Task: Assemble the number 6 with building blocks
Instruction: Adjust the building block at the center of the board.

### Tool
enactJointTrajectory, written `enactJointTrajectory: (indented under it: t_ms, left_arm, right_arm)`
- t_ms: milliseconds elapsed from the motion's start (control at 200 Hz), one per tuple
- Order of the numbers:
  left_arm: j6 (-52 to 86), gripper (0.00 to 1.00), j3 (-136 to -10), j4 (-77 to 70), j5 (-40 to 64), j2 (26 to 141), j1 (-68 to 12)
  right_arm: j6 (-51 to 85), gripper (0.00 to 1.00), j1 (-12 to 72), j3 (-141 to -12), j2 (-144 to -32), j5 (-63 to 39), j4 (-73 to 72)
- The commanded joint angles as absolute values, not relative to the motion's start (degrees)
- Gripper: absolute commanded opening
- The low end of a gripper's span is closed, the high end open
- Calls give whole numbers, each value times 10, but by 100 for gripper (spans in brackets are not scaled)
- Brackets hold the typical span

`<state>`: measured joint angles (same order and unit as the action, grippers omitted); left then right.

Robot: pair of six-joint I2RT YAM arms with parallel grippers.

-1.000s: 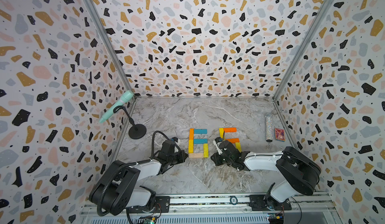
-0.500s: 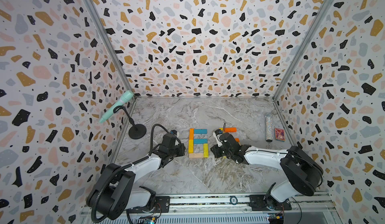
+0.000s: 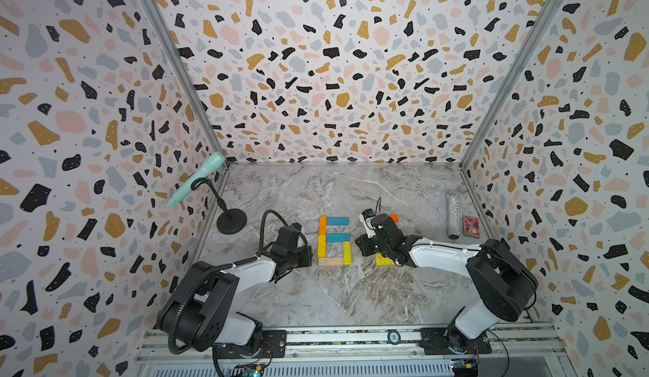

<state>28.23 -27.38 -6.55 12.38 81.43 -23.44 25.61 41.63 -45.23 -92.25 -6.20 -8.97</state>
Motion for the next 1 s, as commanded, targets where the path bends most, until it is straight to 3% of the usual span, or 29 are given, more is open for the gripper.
enactJointTrajectory:
  t_ms: [0, 991]
  left_arm:
    - [273, 0, -287, -80, 144, 828, -233]
    - [285, 0, -274, -92, 166, 838, -232]
  right_arm:
    - [247, 20, 410, -475, -928, -70, -85]
    - [233, 20, 390, -472, -923, -69, -82]
